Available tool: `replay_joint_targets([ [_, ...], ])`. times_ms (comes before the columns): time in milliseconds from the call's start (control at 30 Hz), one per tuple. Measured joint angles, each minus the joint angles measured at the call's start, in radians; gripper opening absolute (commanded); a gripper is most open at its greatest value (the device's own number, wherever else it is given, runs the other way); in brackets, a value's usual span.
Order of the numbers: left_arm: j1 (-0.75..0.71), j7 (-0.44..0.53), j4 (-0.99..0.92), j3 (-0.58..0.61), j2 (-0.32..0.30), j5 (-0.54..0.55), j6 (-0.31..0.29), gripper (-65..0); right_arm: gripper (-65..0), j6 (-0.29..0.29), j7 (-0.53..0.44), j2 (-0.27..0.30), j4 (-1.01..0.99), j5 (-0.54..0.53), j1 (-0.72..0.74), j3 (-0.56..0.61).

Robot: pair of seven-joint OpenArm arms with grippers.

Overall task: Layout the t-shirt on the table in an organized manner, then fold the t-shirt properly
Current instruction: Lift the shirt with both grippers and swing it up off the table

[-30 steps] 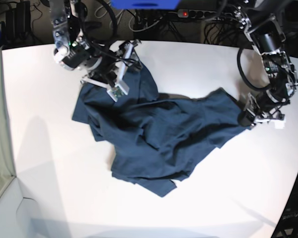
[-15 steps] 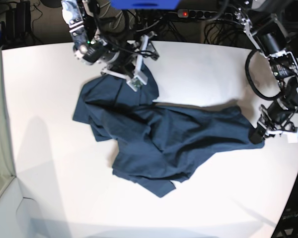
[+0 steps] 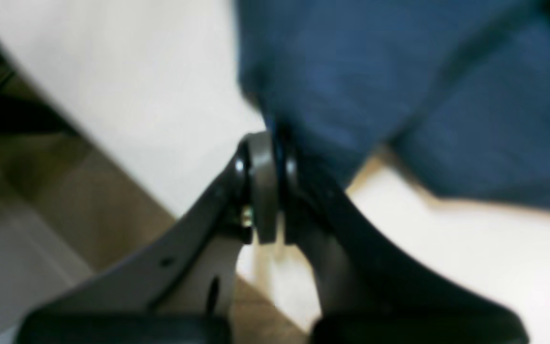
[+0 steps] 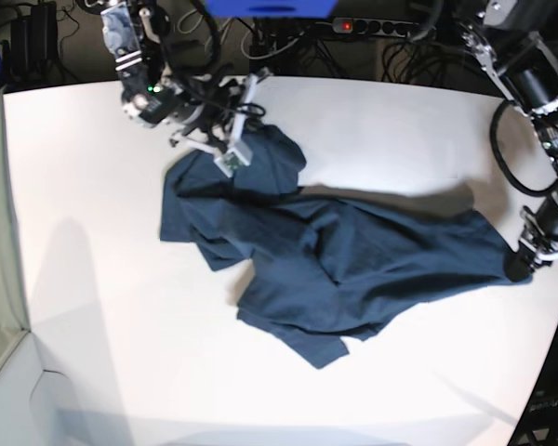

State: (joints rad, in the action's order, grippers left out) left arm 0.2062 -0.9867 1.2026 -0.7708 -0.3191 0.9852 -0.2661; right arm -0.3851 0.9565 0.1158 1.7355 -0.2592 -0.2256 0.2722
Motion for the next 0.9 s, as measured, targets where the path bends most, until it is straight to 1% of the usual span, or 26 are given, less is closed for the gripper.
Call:
replay_joint_targets([
  [67, 0.000, 0.003, 0.000, 0.000, -0.017, 0.000, 0.000, -64.8, -65.0, -0.002, 0.001, 0.004, 0.001, -0.002, 0.003, -0.043],
  [167, 0.006, -0.002, 0.000, -0.014, -0.018, 0.000, 0.000, -64.8, -65.0, -0.004, 0.001, 0.058, 0.006, -0.009, 0.013, -0.100],
  [233, 0.011, -0.003, 0.000, -0.041, -0.023, 0.003, 0.000, -64.8, -65.0, -0.004, 0.027, 0.086, 0.019, 0.027, 0.035, -0.130],
  [333, 0.013, -0.001, 0.000, -0.068, -0.043, 0.004, 0.000, -64.8, -65.0, -0.003, 0.014, 0.149, 0.068, 0.018, 0.044, -0.188],
  [400, 0.016, -0.005, -0.001, -0.071, -0.063, 0.003, 0.000, -64.8, -65.0, -0.003, 0.031, 0.185, 0.090, 0.018, 0.061, -0.226],
  [567, 0.041, -0.005, -0.002, -0.070, -0.077, 0.008, 0.000, -64.8, -65.0, -0.004, 0.012, 0.238, 0.099, -0.004, 0.143, -0.300],
  [633, 0.037, -0.013, -0.002, -0.069, -0.079, 0.007, 0.000, -64.8, -65.0, -0.004, 0.017, 0.254, 0.100, -0.004, 0.159, -0.333],
  [700, 0.032, -0.021, -0.002, -0.069, -0.080, 0.007, 0.000, -64.8, -65.0, -0.008, 0.020, 0.258, 0.117, -0.003, 0.161, -0.359],
  [733, 0.032, -0.021, -0.002, -0.069, -0.080, 0.007, 0.000, -64.8, -65.0, -0.016, 0.027, 0.258, 0.142, -0.003, 0.161, -0.370],
  [767, 0.033, -0.019, -0.002, -0.069, -0.078, 0.007, 0.000, -64.8, -65.0, -0.050, 0.027, 0.257, 0.167, 0.000, 0.162, -0.384],
  [800, 0.035, -0.018, -0.002, -0.069, -0.077, 0.008, 0.000, -64.8, -65.0, -0.071, 0.024, 0.257, 0.196, -0.004, 0.163, -0.399],
  [900, 0.035, -0.014, -0.002, -0.069, -0.076, 0.007, 0.000, -64.8, -65.0, -0.075, 0.025, 0.255, 0.252, -0.002, 0.191, -0.430],
])
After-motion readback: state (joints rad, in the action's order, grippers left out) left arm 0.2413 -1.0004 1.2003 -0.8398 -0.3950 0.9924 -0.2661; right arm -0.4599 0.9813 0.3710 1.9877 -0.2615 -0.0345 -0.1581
